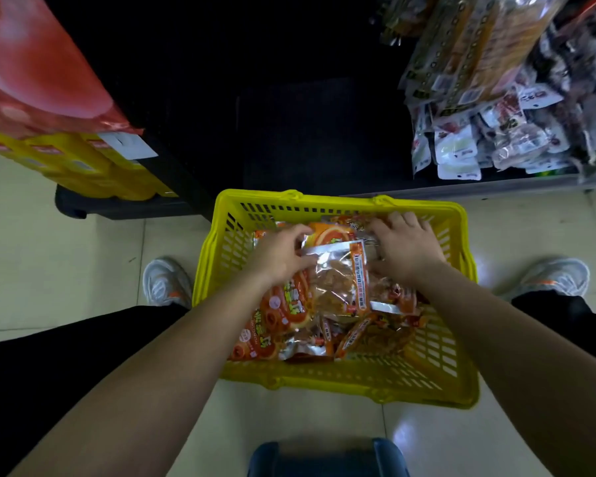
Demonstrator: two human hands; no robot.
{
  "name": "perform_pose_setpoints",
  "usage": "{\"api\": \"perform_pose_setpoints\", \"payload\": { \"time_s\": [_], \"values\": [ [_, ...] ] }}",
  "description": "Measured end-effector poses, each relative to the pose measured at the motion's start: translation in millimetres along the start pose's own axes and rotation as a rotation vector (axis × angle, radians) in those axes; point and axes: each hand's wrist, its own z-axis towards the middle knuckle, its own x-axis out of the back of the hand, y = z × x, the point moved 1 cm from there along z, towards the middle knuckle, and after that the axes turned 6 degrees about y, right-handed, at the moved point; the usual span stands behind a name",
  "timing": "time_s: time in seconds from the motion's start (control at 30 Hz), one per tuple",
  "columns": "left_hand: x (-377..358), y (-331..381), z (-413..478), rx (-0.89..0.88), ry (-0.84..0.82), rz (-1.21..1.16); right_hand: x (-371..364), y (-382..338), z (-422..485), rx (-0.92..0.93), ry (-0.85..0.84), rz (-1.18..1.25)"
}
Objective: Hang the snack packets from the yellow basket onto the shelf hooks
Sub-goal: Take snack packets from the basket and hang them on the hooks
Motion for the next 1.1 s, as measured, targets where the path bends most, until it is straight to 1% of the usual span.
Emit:
{"api": "perform_pose_setpoints", "payload": {
  "time_s": [0.03,0.1,0.17,0.23,0.33,0.43,0.6,0.63,0.73,0.8,0.87,0.93,1.03,1.1],
  "values": [
    [5,-9,0,0.028,-0.016,0.058,-3,6,-4,-0.043,-0.001,0.039],
    [14,-24,-4,0.110,-0.092,0.081,-8,12,-8,-0.105,-0.030,0.111],
    [16,-34,-10,0.171,-0.151,0.087,-8,12,-7,-0.131,-0.068,0.156],
    [14,-39,-15,0.222,-0.169,0.098,-5,6,-5,-0.129,-0.091,0.185],
    [5,-41,-23,0.302,-0.217,-0.033,3,-4,0,-0.145,-0.121,0.229],
    [-3,-43,-30,0.352,-0.157,-0.085,6,-12,0,-0.134,-0.152,0.240],
    [13,-36,-27,0.401,0.024,-0.092,8,-15,0,-0.165,-0.057,0.231],
    [19,-34,-26,0.406,0.052,-0.114,10,-15,1,-0.167,-0.060,0.216],
    [40,-30,-26,0.381,0.116,-0.141,16,-14,0,-0.178,-0.124,0.192],
    [55,-26,-30,0.332,0.102,-0.177,22,-12,-3,-0.186,-0.135,0.231],
    [69,-19,-36,0.245,0.058,-0.215,30,-9,-8,-0.180,-0.137,0.295],
    [83,-10,-44,0.170,0.055,-0.214,40,-8,-14,-0.162,-0.160,0.340],
    [107,5,-62,0.081,0.110,-0.181,65,-9,-27,-0.144,-0.141,0.440],
    [126,9,-76,0.043,0.164,-0.149,87,-10,-37,-0.099,-0.109,0.455]
  ]
}}
